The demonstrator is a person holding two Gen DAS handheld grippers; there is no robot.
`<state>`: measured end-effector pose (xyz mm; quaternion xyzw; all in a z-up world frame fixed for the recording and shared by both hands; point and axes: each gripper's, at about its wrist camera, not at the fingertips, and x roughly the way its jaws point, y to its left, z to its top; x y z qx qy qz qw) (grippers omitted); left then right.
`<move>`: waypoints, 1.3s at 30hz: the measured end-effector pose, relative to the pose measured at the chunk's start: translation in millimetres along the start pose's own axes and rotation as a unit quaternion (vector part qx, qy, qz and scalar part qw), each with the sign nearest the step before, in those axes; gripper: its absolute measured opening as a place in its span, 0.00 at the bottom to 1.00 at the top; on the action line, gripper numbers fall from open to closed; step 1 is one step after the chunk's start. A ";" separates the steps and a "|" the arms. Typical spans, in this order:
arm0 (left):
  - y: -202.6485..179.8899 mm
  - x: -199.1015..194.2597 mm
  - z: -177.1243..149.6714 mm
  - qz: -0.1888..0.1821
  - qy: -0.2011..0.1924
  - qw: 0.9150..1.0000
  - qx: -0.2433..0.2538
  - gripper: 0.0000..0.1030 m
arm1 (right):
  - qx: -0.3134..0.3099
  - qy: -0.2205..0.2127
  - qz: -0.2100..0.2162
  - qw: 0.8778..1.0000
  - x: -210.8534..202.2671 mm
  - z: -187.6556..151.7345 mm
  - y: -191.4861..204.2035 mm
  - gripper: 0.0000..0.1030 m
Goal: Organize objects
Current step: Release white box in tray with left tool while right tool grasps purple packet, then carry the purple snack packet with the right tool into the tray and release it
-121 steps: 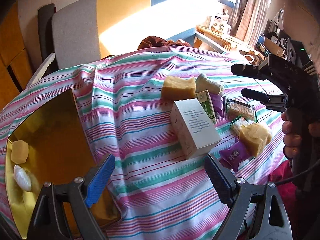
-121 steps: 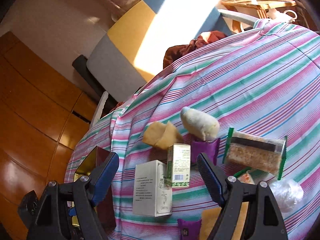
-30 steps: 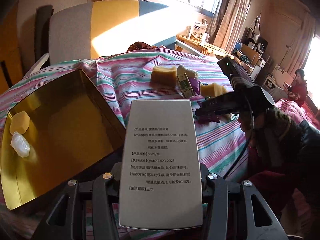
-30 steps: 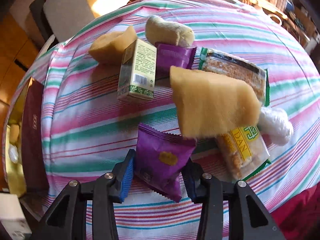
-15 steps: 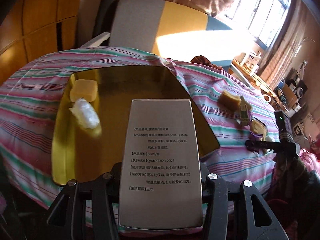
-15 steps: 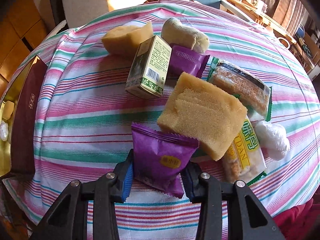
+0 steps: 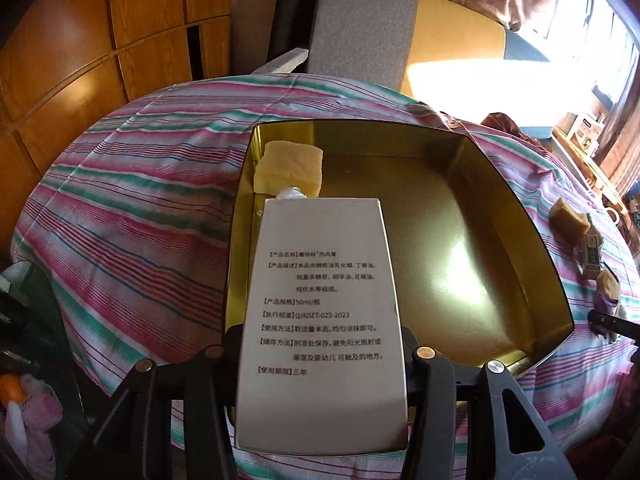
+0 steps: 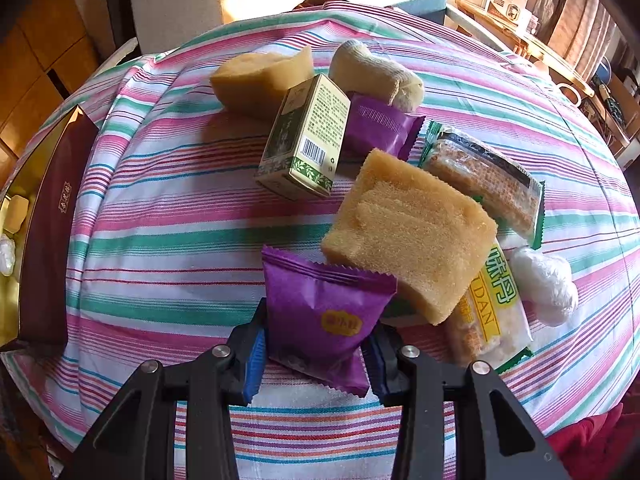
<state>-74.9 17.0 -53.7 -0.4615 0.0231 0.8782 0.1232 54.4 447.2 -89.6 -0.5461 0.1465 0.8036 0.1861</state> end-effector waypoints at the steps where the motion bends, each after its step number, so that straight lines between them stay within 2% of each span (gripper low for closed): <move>1: 0.3 3.1 0.6 0.003 0.003 1.000 0.000 0.50 | -0.001 0.000 0.000 1.000 0.4 0.3 0.9 0.40; 6: -1.4 10.2 -4.7 0.018 0.000 1.000 0.011 0.51 | -0.002 0.000 -0.001 1.000 -0.4 -0.5 3.8 0.40; 10: -1.7 6.2 -5.2 0.022 -0.008 1.000 0.008 0.64 | 0.000 0.000 0.000 1.000 4.2 4.0 8.7 0.40; 17: -0.3 -12.0 -7.9 0.038 -0.032 0.999 0.004 0.63 | -0.005 -0.001 -0.003 1.000 2.7 3.4 10.0 0.39; 21: 1.3 -27.1 -12.1 0.034 -0.045 0.998 -0.012 0.63 | -0.017 -0.001 0.000 1.000 -0.6 0.9 16.4 0.38; 28: 0.4 -46.9 -14.9 0.023 -0.062 0.998 -0.017 0.63 | -0.048 -0.007 0.043 0.998 -10.4 -10.2 45.6 0.38; 34: 2.3 -51.9 -17.5 0.016 -0.065 0.998 -0.021 0.63 | -0.062 -0.051 0.076 0.994 -42.7 -3.8 73.4 0.38; 39: 3.9 -52.2 -18.7 0.012 -0.065 0.997 -0.026 0.63 | -0.101 -0.090 0.115 0.984 -77.8 1.3 116.7 0.38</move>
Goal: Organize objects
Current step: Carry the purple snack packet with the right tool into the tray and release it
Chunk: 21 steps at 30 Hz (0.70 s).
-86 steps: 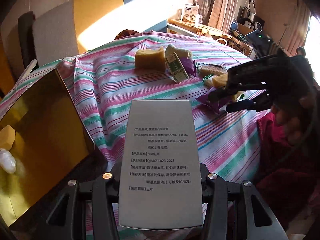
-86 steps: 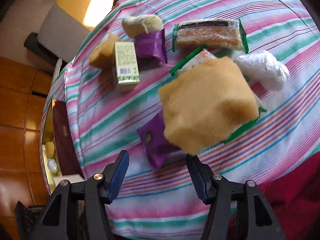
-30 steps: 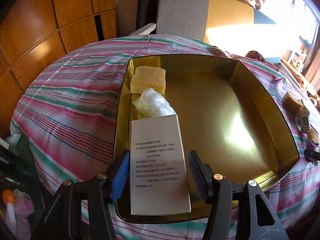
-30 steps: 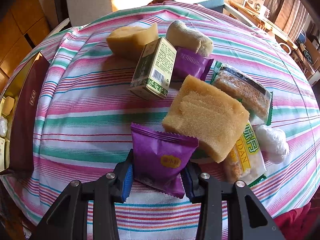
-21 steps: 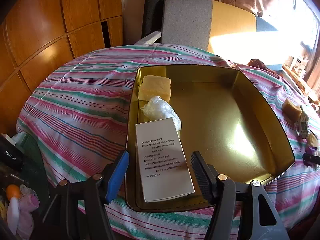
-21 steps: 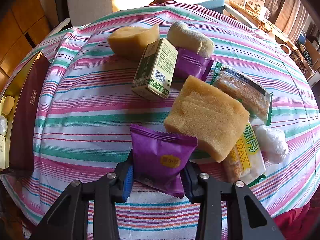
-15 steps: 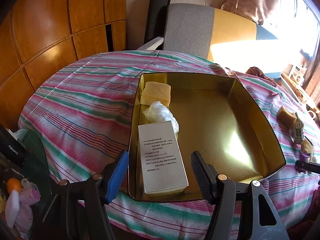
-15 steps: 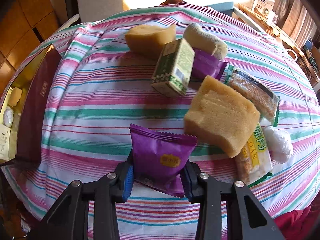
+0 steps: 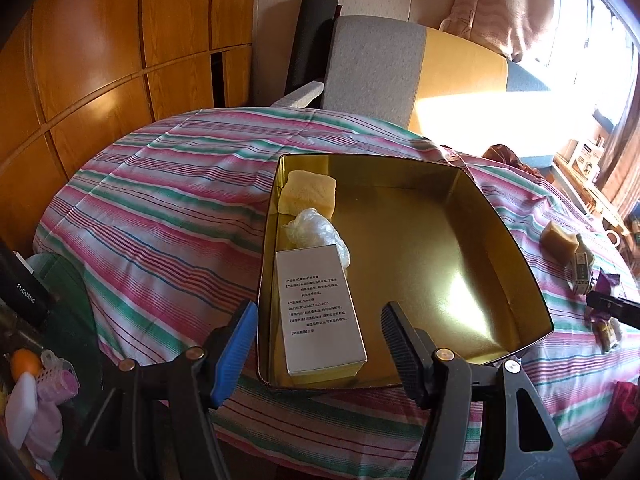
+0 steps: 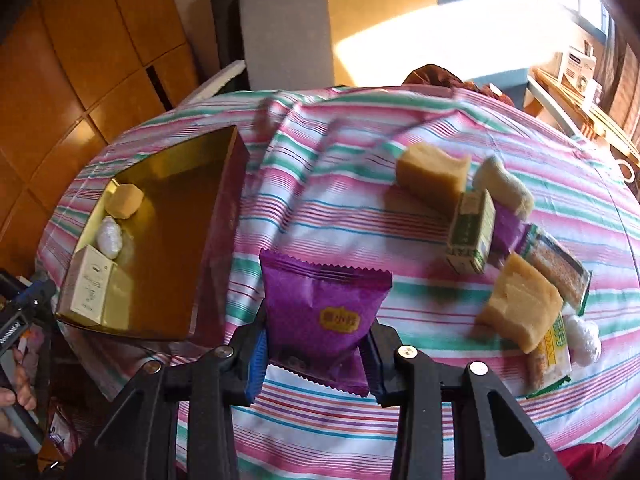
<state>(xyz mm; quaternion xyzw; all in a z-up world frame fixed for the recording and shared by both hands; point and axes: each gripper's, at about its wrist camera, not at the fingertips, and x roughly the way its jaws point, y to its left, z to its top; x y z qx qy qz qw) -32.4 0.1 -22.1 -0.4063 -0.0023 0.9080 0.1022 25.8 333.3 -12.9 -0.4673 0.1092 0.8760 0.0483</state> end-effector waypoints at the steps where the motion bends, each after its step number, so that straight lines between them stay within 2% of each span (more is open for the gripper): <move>1: 1.0 0.2 0.2 0.000 0.000 1.000 -0.002 0.63 | -0.010 -0.006 0.010 1.000 -3.0 4.4 11.5 0.38; 4: 7.0 -0.7 -0.2 0.000 -0.002 1.000 -0.009 0.63 | -0.042 -0.020 0.041 0.998 -5.5 17.4 47.8 0.38; 10: 31.6 -2.9 -1.4 0.012 -0.006 0.999 -0.037 0.63 | -0.112 0.008 0.079 0.991 28.1 29.1 123.7 0.38; 17: 57.5 -1.9 -7.6 0.028 -0.001 0.998 -0.064 0.63 | -0.147 0.068 0.100 0.982 81.7 24.6 186.0 0.38; 21: 66.9 1.3 -10.2 0.030 0.004 0.997 -0.076 0.63 | -0.158 0.105 0.135 0.972 102.3 14.1 211.2 0.41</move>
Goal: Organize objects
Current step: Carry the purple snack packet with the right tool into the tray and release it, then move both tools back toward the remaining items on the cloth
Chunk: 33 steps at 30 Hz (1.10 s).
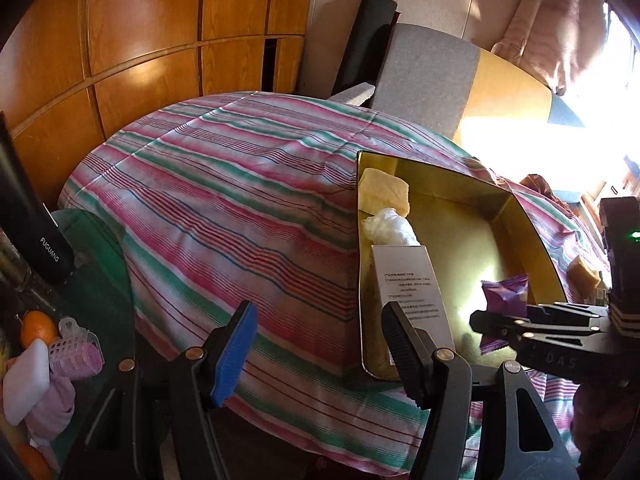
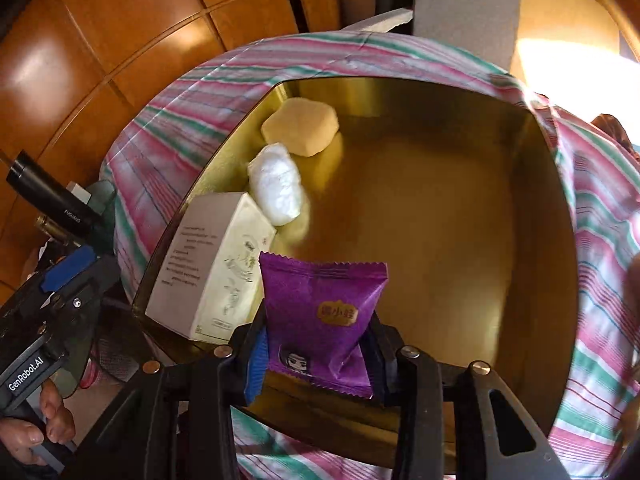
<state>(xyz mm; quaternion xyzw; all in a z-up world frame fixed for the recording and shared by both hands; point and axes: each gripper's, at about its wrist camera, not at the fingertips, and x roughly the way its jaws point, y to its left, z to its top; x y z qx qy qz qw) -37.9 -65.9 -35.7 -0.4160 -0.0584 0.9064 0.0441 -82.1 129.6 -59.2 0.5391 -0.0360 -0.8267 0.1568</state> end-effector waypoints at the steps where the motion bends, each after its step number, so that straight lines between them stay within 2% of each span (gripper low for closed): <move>1: 1.6 0.5 -0.2 0.001 0.001 1.000 -0.001 0.63 | -0.001 0.006 0.014 1.000 4.4 -1.2 4.9 0.41; 5: 5.7 2.0 -1.1 0.001 0.003 1.000 -0.006 0.64 | 0.002 0.013 0.049 0.999 12.1 -8.3 14.8 0.45; 13: -1.0 -2.9 1.9 -0.005 -0.004 1.000 0.002 0.64 | 0.029 -0.017 0.057 0.998 -14.8 -17.5 -1.4 0.46; 18: -11.3 -9.0 3.7 -0.009 -0.011 1.000 0.015 0.64 | 0.056 -0.054 0.041 0.996 -43.0 -24.1 -20.3 0.46; 24: -29.8 -16.0 4.0 -0.017 -0.014 0.999 0.039 0.64 | 0.068 -0.098 -0.004 0.993 -77.3 -33.6 -39.2 0.46; 33: -63.5 -22.8 0.5 -0.036 -0.015 0.996 0.082 0.65 | 0.099 -0.138 -0.055 0.984 -116.2 -53.3 -84.4 0.46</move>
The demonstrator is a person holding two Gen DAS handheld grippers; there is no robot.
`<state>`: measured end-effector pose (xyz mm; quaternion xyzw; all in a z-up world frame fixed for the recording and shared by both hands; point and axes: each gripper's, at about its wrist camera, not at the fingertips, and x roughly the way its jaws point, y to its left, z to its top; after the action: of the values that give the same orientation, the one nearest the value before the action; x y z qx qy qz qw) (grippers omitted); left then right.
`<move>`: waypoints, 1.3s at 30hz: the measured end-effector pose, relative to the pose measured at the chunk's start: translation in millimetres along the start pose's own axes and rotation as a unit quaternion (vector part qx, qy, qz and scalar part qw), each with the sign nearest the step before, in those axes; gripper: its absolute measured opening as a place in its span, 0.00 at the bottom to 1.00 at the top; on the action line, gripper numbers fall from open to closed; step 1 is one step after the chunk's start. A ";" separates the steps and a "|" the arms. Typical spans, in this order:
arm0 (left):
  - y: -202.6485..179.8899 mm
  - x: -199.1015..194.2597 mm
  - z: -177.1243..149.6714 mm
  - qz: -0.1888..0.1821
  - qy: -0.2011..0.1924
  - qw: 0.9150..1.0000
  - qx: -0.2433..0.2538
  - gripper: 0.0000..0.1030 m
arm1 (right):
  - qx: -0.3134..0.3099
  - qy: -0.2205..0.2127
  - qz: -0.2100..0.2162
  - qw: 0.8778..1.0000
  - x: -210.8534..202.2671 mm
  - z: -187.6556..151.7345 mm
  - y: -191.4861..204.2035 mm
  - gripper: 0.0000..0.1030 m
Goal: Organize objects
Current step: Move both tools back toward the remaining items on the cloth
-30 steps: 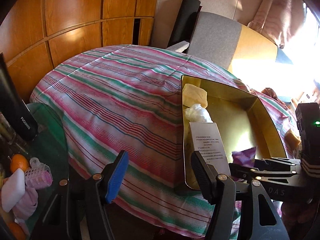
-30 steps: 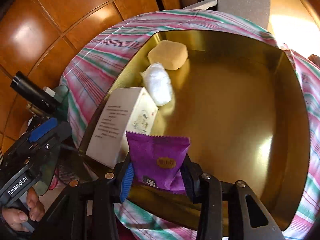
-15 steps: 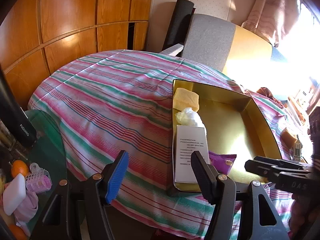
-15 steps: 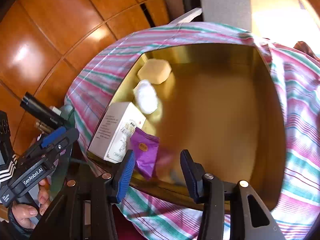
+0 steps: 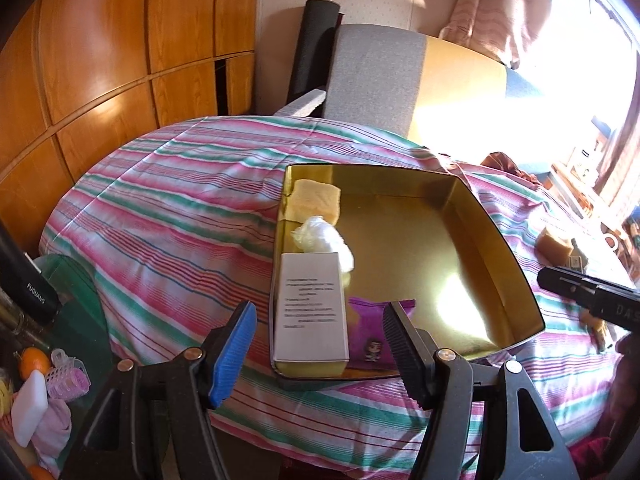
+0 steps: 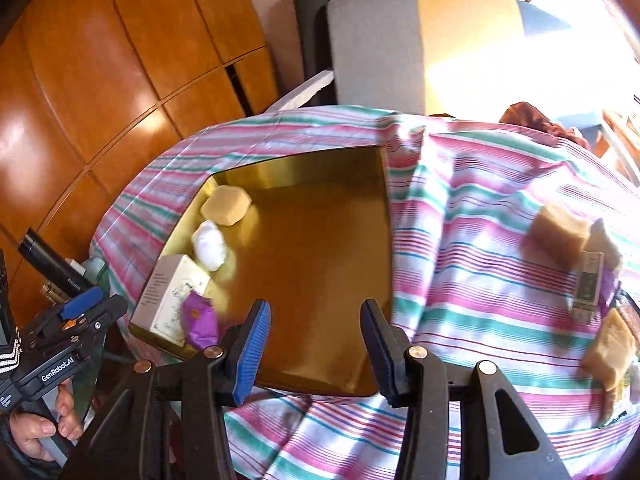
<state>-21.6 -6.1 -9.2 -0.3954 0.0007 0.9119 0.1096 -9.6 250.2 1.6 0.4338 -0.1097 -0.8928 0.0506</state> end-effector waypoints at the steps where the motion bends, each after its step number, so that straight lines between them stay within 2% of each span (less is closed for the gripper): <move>1: -4.5 -0.1 0.6 -0.003 0.000 1.000 0.006 0.65 | 0.006 -0.003 -0.006 1.000 -3.9 -0.3 -8.4 0.46; 7: -32.0 2.1 3.9 -0.020 0.003 0.999 0.037 0.65 | 0.057 -0.024 -0.051 0.997 -31.0 -5.0 -68.6 0.46; 12: -58.4 5.1 7.7 -0.035 0.004 0.997 0.067 0.65 | 0.112 -0.040 -0.106 0.987 -60.9 -14.2 -131.6 0.46; 16: -79.0 8.1 12.0 -0.057 0.010 0.995 0.082 0.65 | 0.182 -0.068 -0.147 0.970 -96.0 -26.4 -191.6 0.46; 21: -117.5 9.6 13.8 -0.090 0.012 0.988 0.121 0.65 | 0.277 -0.105 -0.190 0.936 -131.6 -52.5 -260.8 0.46; 25: -157.2 10.1 12.8 -0.123 0.019 0.979 0.159 0.65 | 0.334 -0.123 -0.215 0.910 -141.4 -76.3 -300.0 0.46; 30: -210.9 18.9 7.1 -0.168 0.043 0.964 0.199 0.65 | 0.407 -0.130 -0.200 0.882 -140.2 -99.7 -327.6 0.46; 34: -258.1 30.3 -1.7 -0.211 0.074 0.949 0.222 0.65 | 0.420 -0.137 -0.200 0.874 -143.9 -104.5 -331.6 0.46; 39: -305.4 43.8 -12.3 -0.248 0.107 0.932 0.240 0.65 | 0.433 -0.128 -0.178 0.874 -139.1 -106.9 -334.0 0.46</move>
<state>19.4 299.7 -23.2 -0.4397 0.1331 0.7808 0.4233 162.0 584.0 -36.4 0.3061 -0.4119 -0.7979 -0.3161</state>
